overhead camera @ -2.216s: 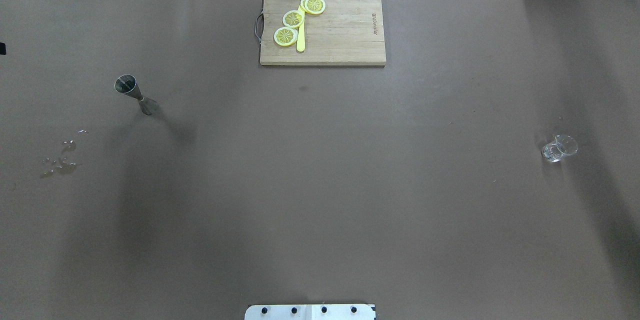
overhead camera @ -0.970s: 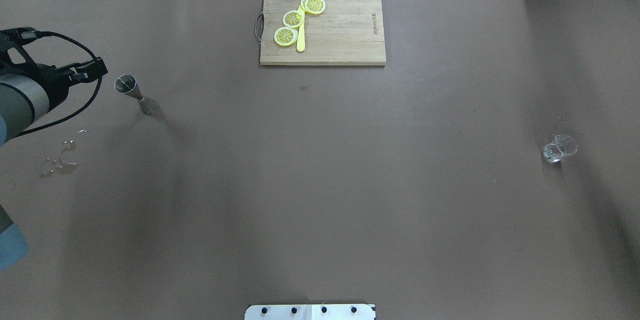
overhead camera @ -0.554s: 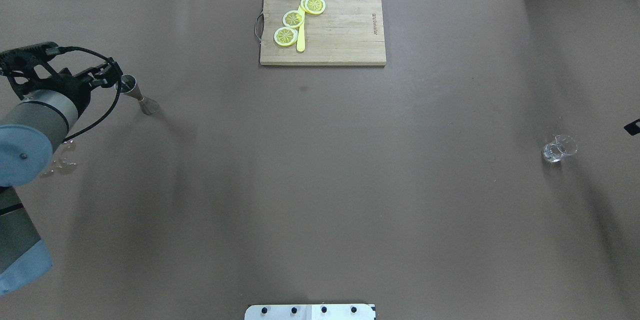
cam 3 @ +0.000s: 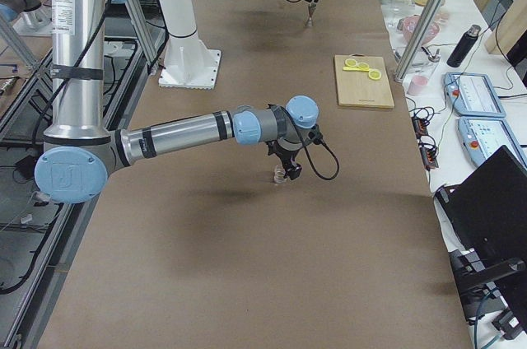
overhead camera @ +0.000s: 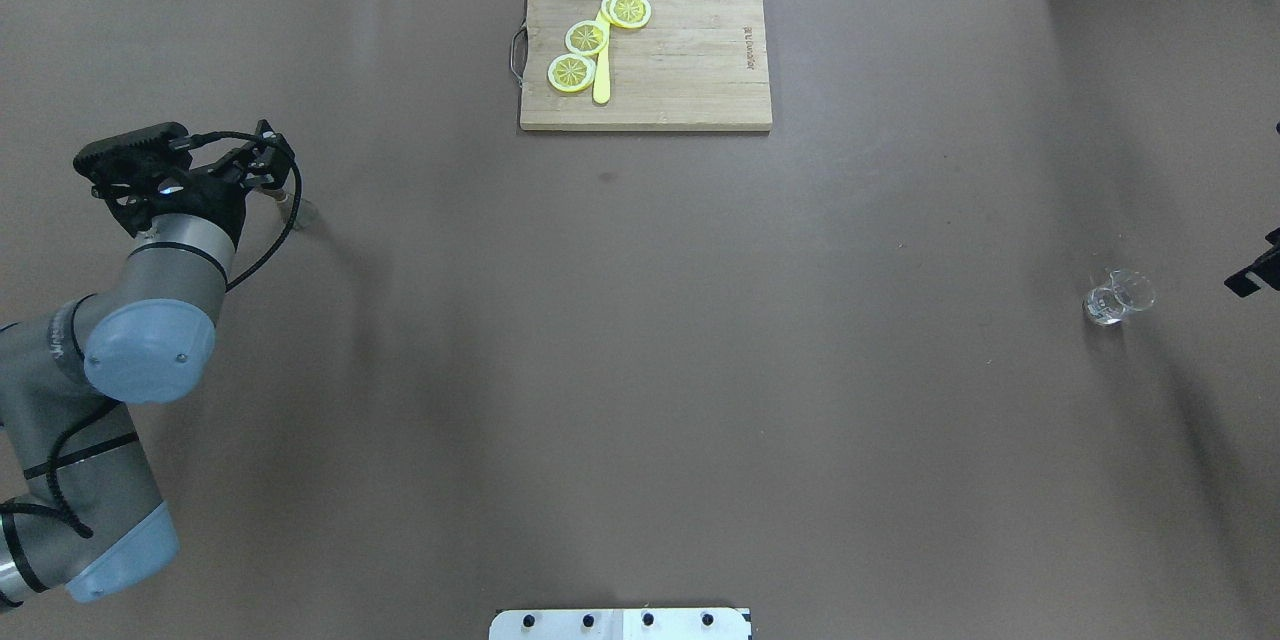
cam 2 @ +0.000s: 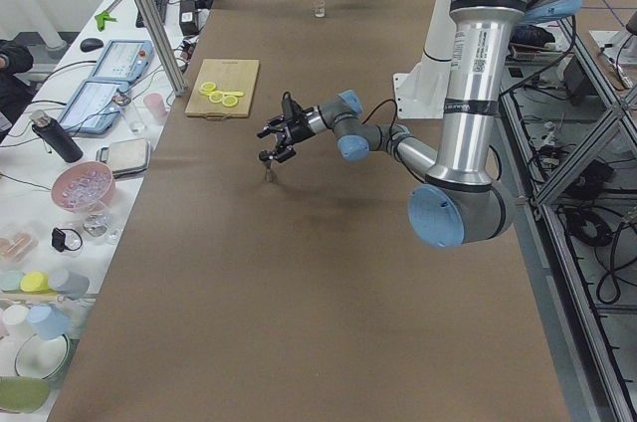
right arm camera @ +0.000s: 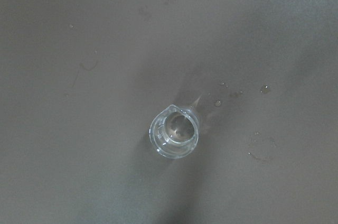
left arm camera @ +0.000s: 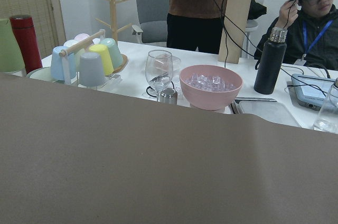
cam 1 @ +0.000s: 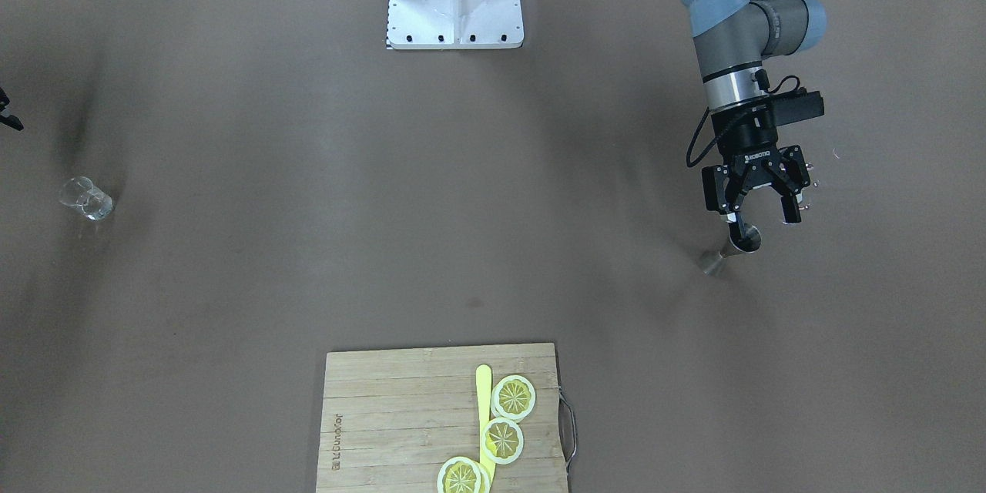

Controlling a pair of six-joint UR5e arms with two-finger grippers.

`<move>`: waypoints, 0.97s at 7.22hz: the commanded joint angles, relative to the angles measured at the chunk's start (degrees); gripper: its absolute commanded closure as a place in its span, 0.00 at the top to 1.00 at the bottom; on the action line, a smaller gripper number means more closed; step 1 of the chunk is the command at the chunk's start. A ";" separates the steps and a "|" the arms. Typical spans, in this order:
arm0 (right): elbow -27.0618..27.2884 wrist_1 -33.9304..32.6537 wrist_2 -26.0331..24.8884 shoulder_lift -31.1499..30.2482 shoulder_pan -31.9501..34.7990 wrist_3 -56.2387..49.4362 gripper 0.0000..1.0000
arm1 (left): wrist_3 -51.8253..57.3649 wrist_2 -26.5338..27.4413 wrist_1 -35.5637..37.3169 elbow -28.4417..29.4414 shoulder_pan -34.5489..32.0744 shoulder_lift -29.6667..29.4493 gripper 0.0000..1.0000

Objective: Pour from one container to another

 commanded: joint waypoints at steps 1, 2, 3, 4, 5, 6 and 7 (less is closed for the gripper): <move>-0.74 0.11 -0.46 0.18 -1.76 0.22 1.00 | -1.06 6.97 -0.81 4.62 2.31 -1.84 0.97; -0.92 0.11 -0.55 1.22 -2.64 0.31 1.00 | -1.67 8.74 -0.91 5.76 3.36 -2.11 0.97; -0.92 0.11 -0.81 2.10 -3.61 0.66 1.00 | -4.37 10.94 -0.91 8.13 4.07 -2.80 0.97; -0.92 0.02 -0.81 2.81 -4.40 1.27 1.00 | -4.66 12.70 -0.91 9.37 5.03 -3.42 0.97; -1.18 0.11 -1.08 2.82 -5.19 2.58 1.00 | -5.45 14.28 -1.25 11.38 5.65 -4.04 0.97; -0.66 0.11 -2.64 2.82 -5.63 2.60 1.00 | -7.89 16.04 -1.34 15.49 6.44 -6.22 0.97; -1.09 0.11 -4.40 2.90 -5.72 2.68 1.00 | -8.87 18.14 -1.35 17.71 7.84 -7.11 0.97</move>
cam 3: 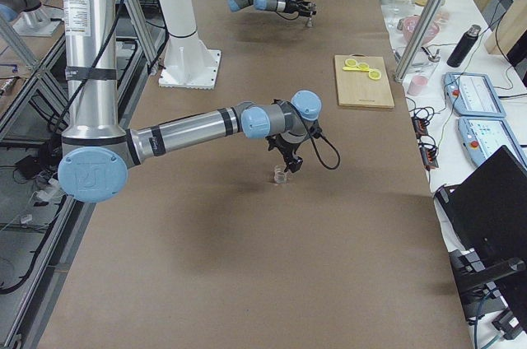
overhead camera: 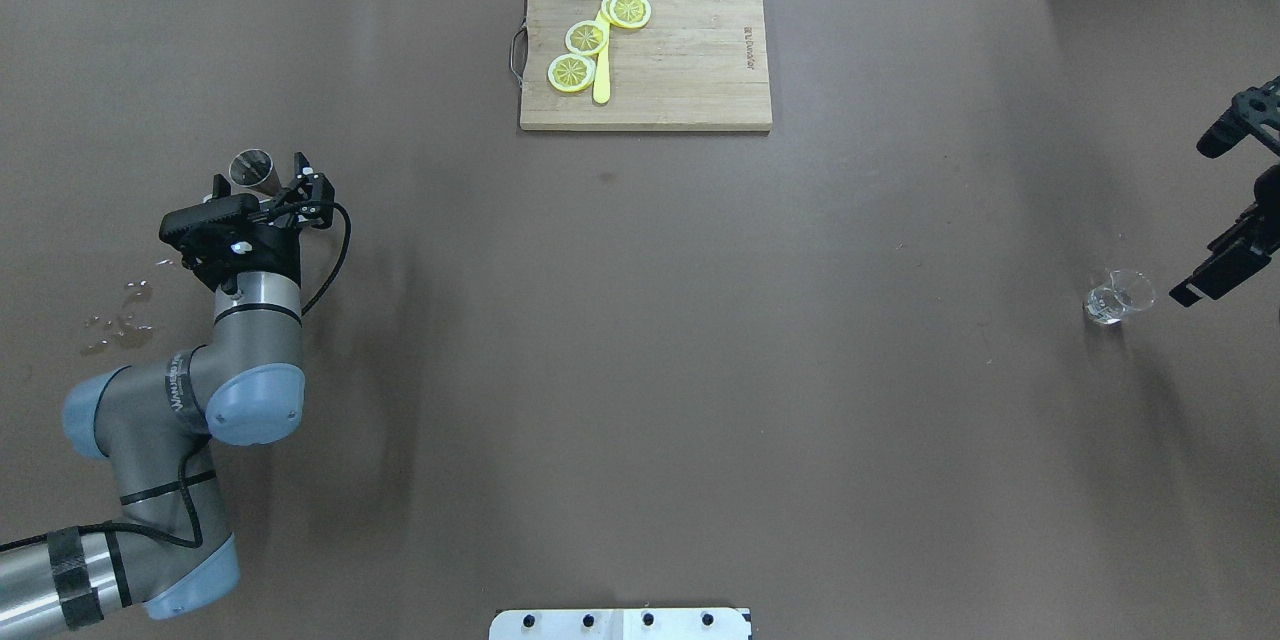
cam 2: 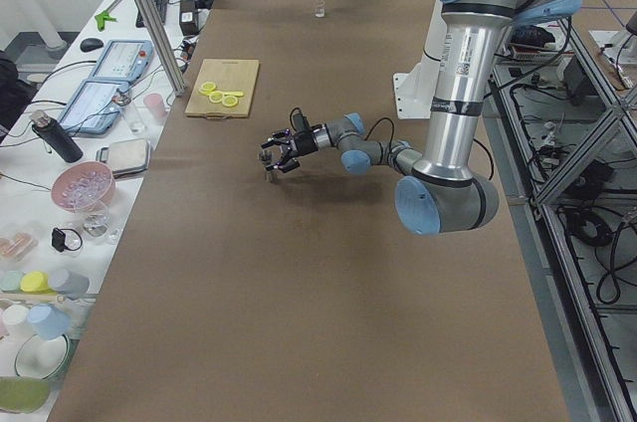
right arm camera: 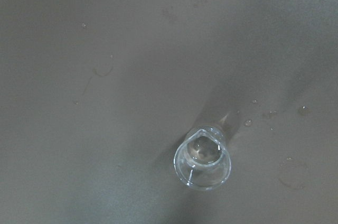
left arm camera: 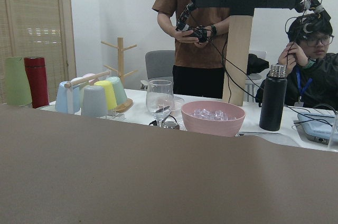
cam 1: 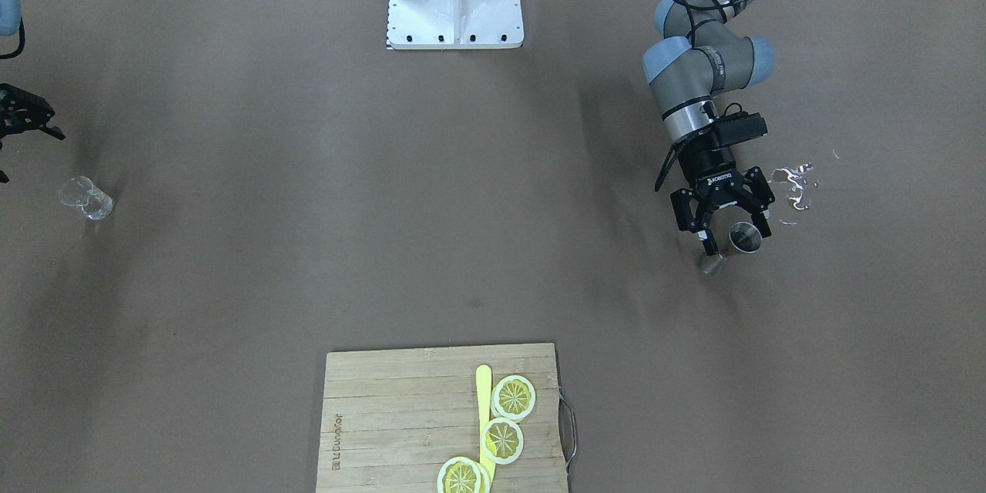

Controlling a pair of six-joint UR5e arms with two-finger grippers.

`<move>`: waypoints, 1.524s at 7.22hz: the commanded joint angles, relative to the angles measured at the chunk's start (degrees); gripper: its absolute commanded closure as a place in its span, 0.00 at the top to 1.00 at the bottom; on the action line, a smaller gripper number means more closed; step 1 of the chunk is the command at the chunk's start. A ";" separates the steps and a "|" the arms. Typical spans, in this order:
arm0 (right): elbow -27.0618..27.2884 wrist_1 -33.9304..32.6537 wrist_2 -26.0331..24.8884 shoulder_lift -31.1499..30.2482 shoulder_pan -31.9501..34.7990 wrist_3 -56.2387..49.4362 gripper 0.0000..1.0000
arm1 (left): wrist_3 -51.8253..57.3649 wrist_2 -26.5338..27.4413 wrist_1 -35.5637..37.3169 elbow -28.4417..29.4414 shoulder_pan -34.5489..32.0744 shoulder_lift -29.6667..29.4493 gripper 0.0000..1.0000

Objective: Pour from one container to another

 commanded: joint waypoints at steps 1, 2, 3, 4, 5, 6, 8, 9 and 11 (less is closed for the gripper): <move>-0.53 -0.08 -5.92 0.10 -1.99 0.94 1.00 | -3.08 2.81 -0.07 5.02 1.99 -1.86 0.97; -1.40 0.35 -6.23 0.28 -2.09 1.12 1.00 | -3.27 2.73 -0.07 5.30 2.08 -1.78 0.97; -5.06 5.32 -6.14 0.28 -2.09 1.29 1.00 | -3.27 2.81 -0.07 5.22 2.08 -1.69 0.96; -10.15 16.33 -6.06 0.02 -2.18 4.86 1.00 | -3.27 2.99 -0.07 5.13 2.00 -1.60 0.96; -12.81 25.75 -5.88 -1.38 -2.53 10.99 1.00 | -3.27 2.99 -0.07 5.04 2.00 -1.34 0.93; -13.10 30.20 -5.88 -2.52 -2.88 11.92 1.00 | -3.27 3.08 -0.07 4.87 1.91 -0.99 0.91; -8.83 30.33 -3.61 -4.10 -2.79 11.93 1.00 | -3.27 2.99 0.02 4.95 1.39 -0.90 0.91; -6.01 30.16 -3.68 -5.07 -3.14 11.93 1.00 | -3.27 2.99 0.11 5.04 1.12 -0.99 0.91; -5.80 37.57 -4.38 -7.01 -4.72 13.23 1.00 | -3.45 2.99 0.28 5.39 0.68 -1.16 0.88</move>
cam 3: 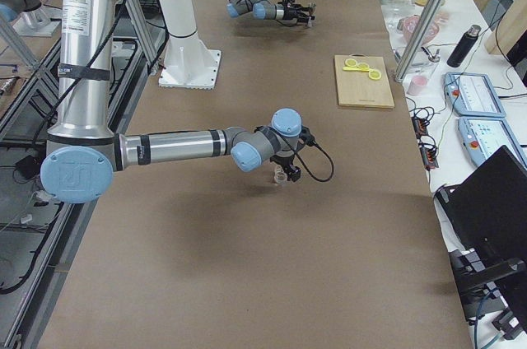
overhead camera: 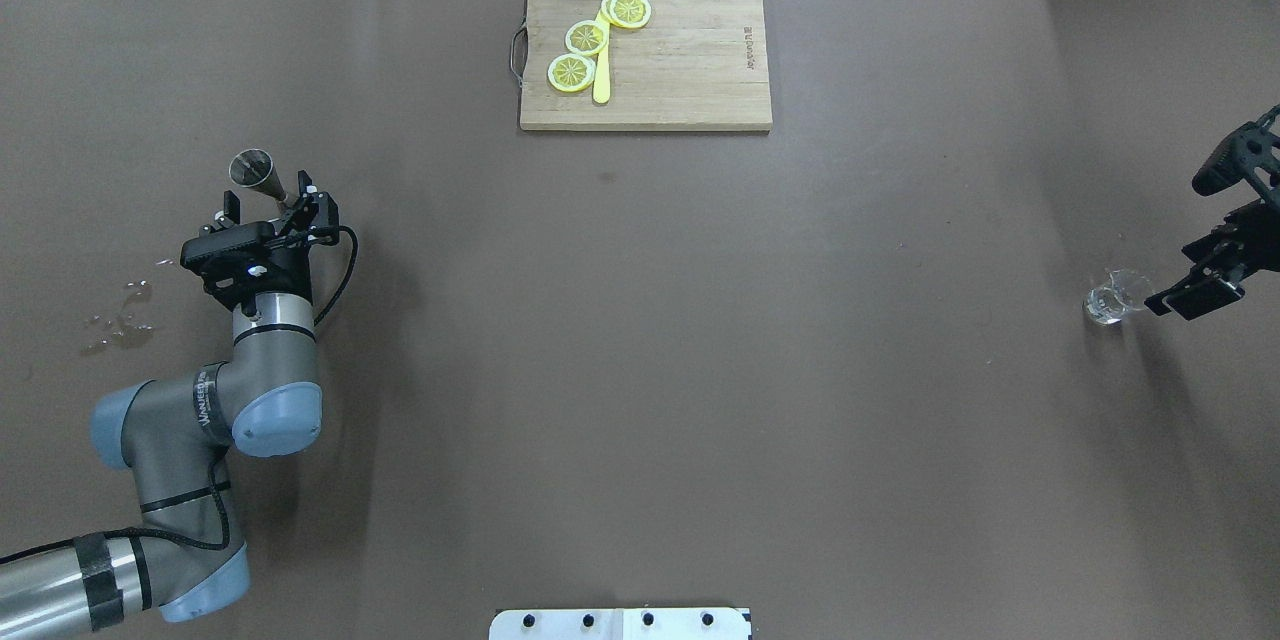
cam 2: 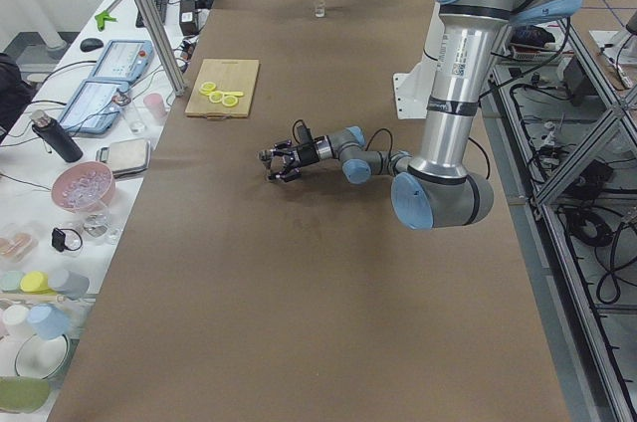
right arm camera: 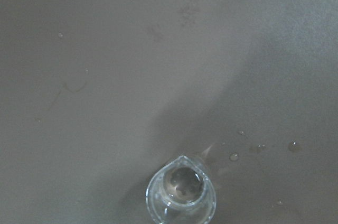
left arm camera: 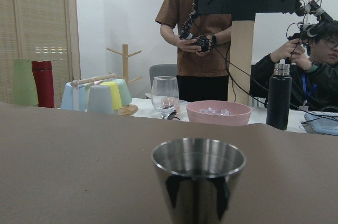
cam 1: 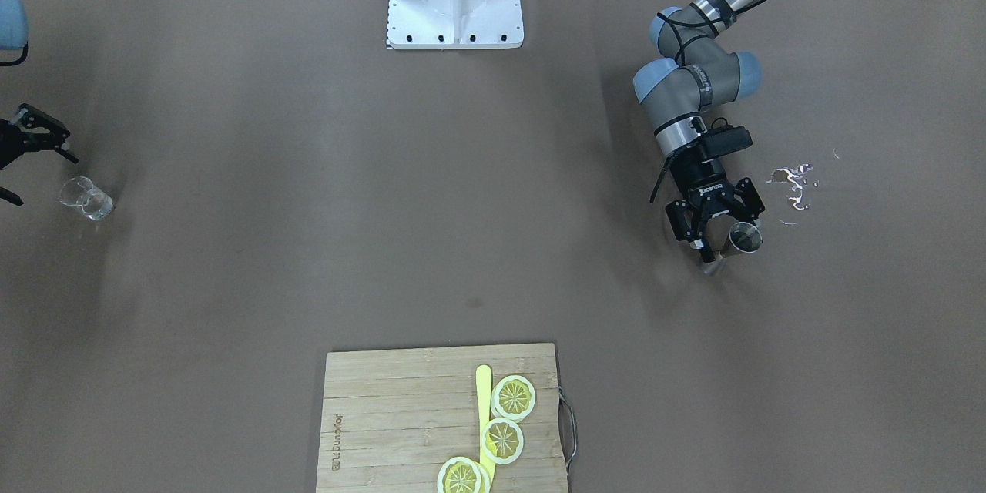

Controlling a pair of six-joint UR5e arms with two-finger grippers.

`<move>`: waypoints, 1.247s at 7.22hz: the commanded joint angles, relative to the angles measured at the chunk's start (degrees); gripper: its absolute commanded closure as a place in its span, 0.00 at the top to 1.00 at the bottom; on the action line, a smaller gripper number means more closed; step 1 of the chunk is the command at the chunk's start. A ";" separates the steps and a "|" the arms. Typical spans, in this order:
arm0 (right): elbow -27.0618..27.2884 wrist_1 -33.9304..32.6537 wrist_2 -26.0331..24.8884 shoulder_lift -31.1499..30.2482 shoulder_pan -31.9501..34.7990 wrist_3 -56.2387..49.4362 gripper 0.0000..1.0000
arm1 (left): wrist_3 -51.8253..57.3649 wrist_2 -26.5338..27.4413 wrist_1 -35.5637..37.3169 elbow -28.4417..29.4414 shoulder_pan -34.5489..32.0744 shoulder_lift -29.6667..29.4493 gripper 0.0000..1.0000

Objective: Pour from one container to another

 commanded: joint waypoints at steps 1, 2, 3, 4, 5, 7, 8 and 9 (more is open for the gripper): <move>0.50 8.61 -0.33 -3.22 -0.97 1.35 1.00 | -0.09 0.00 0.20 0.97 -0.31 -0.50 0.81; 0.15 14.14 -0.42 -5.94 -0.97 2.74 1.00 | -0.09 0.00 0.46 0.97 -0.32 -0.59 0.75; -0.81 20.28 -1.55 -7.10 -0.97 6.41 1.00 | -0.09 0.00 0.63 1.06 -0.32 -0.60 0.65; -4.48 26.35 -1.74 -7.19 -1.06 9.23 1.00 | -0.01 0.00 0.81 1.24 -0.23 -0.60 0.56; -7.99 33.02 -2.17 -6.67 -1.24 13.96 1.00 | 0.00 0.00 0.90 1.32 -0.23 -0.68 0.48; -13.97 43.06 -5.86 -5.62 -3.69 18.13 1.00 | 0.08 0.00 0.90 1.41 -0.23 -0.86 0.31; -15.48 45.46 -5.87 -5.27 -3.96 18.83 1.00 | 0.08 0.00 0.90 1.33 -0.14 -0.86 0.25; -17.15 47.39 -6.13 -4.22 -4.48 18.84 1.00 | 0.17 0.00 0.90 1.33 -0.23 -1.03 0.19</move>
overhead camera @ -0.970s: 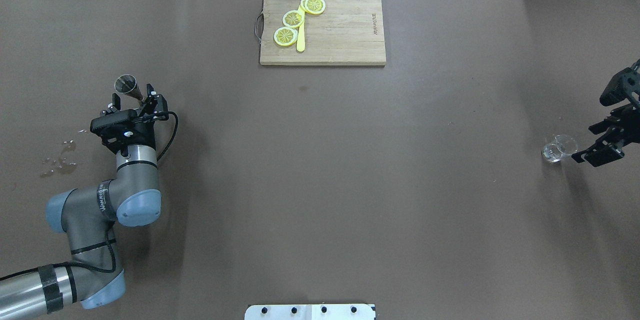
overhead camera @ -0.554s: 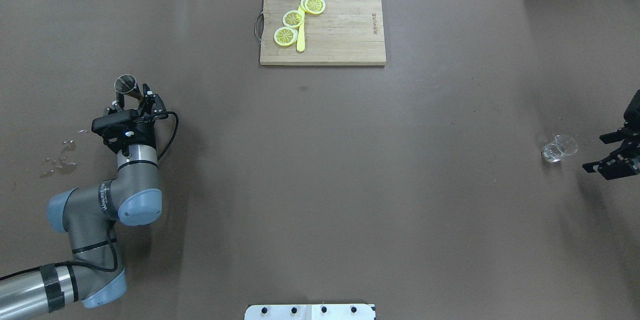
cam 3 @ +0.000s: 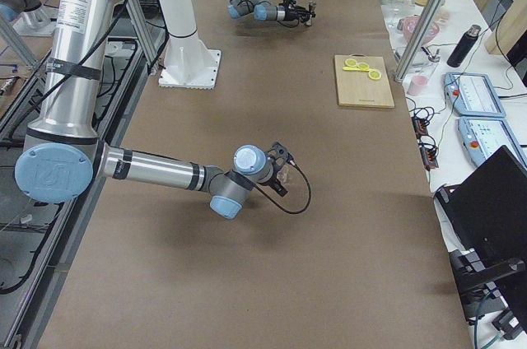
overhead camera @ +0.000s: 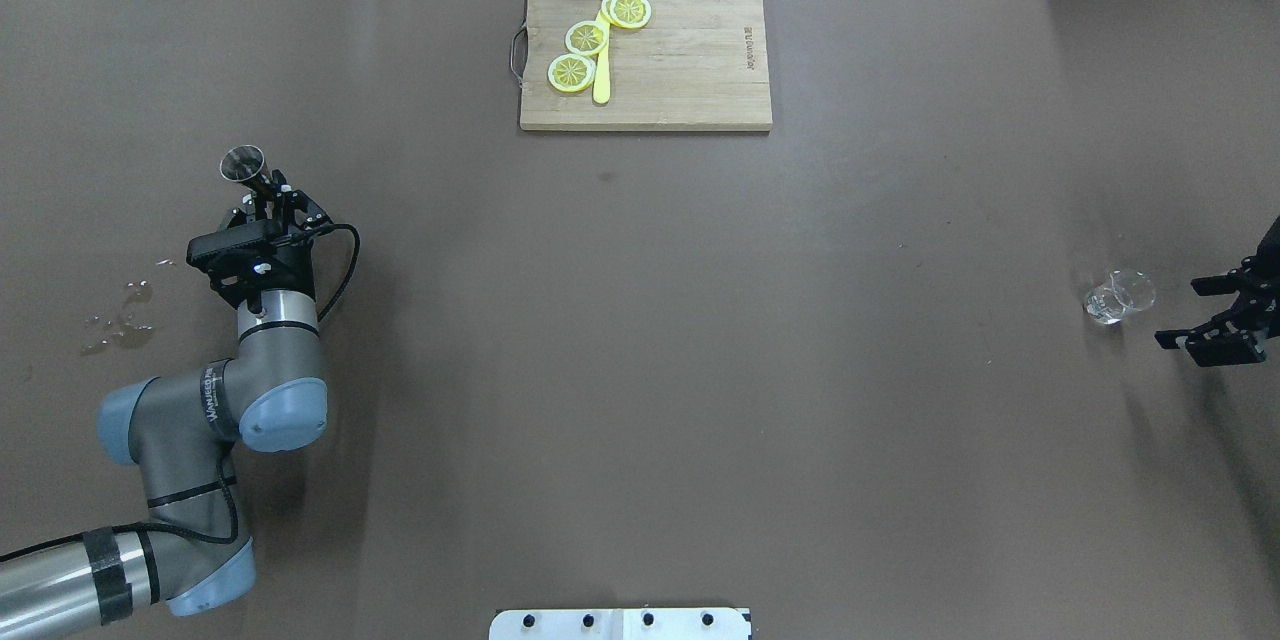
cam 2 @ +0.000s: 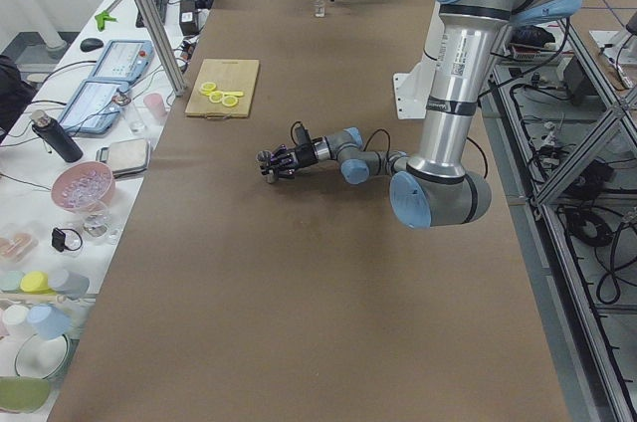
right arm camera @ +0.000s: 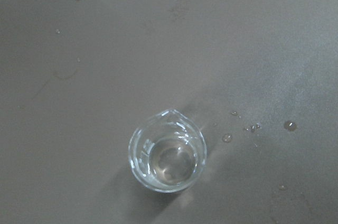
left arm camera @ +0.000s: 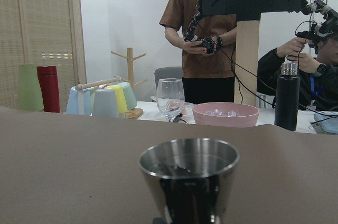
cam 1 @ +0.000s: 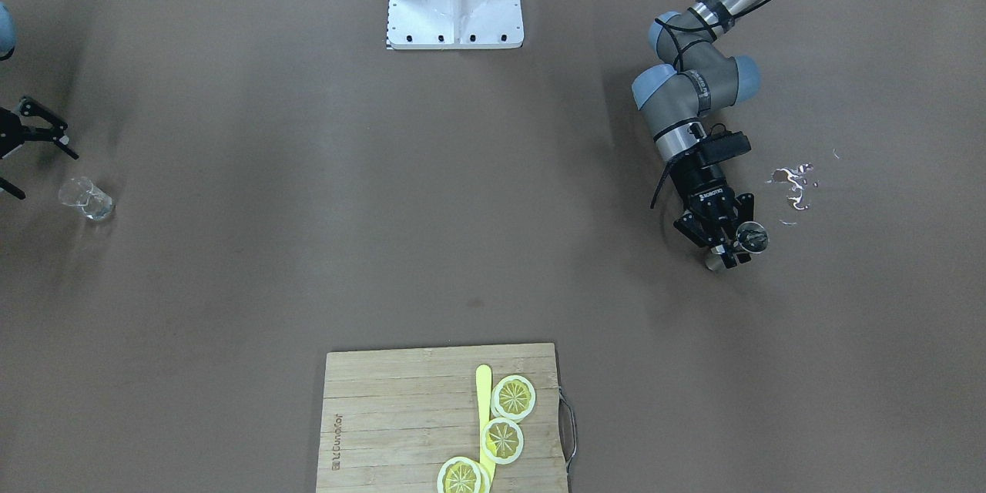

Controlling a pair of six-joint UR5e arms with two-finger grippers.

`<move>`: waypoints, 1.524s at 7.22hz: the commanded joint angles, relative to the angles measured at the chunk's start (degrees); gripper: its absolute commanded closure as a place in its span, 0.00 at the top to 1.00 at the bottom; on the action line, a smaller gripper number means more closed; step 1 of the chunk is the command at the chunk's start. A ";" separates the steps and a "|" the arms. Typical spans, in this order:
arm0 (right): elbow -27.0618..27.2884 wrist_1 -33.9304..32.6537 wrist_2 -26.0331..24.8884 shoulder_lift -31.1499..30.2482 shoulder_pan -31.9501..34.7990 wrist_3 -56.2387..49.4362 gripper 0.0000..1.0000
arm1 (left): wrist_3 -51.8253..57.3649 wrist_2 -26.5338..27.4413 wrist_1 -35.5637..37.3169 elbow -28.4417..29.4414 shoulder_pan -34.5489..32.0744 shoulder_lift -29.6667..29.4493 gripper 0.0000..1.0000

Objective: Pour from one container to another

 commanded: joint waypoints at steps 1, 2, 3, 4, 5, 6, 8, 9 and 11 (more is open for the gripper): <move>-3.55 3.19 -0.18 2.79 -0.65 0.51 1.00 | 0.25 0.00 0.00 -0.47 -0.13 -0.05 0.11; -3.73 3.19 -0.26 3.50 -1.09 0.59 1.00 | 0.51 -0.09 0.00 -2.04 -0.13 0.48 0.00; -4.34 3.19 -0.44 4.29 -1.35 0.59 1.00 | 0.60 -0.26 0.00 -3.97 -0.13 1.00 0.00; -5.31 3.19 -0.44 5.34 -1.44 0.68 1.00 | 0.60 -0.26 0.00 -6.77 -0.04 2.32 0.00; -6.19 3.19 -1.05 5.96 -1.44 1.38 1.00 | 0.78 -0.35 0.00 -9.06 0.05 2.68 0.00; -6.28 3.28 -2.01 6.14 -1.88 3.73 1.00 | 1.39 -0.44 0.18 -10.65 0.22 2.68 0.00; -5.94 3.72 -3.16 6.50 -2.67 7.69 1.00 | 14.32 -1.57 -0.08 -13.38 0.92 2.68 0.00; -6.11 6.33 -4.38 6.50 -3.98 10.32 1.00 | 17.10 -5.50 -0.52 -15.13 1.01 2.59 0.00; -6.11 9.34 -7.11 6.41 -6.27 13.68 1.00 | 23.25 -6.41 -2.01 -16.29 3.03 2.51 0.00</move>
